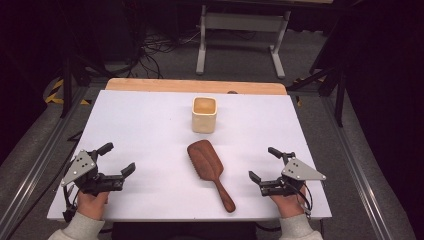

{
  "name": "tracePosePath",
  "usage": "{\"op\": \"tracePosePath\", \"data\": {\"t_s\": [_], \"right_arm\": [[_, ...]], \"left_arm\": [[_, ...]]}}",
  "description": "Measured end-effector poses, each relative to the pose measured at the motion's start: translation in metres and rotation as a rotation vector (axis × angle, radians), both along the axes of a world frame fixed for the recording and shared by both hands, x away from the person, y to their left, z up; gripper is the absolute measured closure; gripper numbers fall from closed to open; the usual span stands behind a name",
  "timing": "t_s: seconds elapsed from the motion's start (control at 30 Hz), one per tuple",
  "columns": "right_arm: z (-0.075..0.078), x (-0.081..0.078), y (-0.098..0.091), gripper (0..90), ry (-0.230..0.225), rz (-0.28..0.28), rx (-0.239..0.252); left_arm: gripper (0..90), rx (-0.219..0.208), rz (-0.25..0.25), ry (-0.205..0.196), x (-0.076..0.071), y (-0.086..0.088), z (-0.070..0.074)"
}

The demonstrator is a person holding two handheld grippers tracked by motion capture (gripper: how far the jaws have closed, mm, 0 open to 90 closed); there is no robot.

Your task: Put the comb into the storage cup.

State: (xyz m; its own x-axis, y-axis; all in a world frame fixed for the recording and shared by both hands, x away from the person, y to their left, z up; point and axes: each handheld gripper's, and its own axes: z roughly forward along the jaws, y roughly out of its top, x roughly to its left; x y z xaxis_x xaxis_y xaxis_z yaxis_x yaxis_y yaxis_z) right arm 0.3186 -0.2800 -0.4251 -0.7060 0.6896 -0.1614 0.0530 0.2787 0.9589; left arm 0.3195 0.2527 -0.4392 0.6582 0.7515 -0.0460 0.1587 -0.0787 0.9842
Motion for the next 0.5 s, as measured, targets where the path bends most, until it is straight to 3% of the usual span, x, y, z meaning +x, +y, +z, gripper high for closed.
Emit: {"op": "tracePosePath", "data": {"t_s": [0.27,0.5], "right_arm": [[-0.0007,-0.0004,0.0030,3.0,0.007,0.008,-0.003],[-0.0005,-0.0005,0.0051,3.2,0.015,0.012,-0.008]], "left_arm": [[0.3,0.031,-0.003,-0.009,-0.0013,-0.0031,0.0005],[0.3,0.020,-0.004,-0.006,-0.0005,-0.0025,-0.0005]]}}
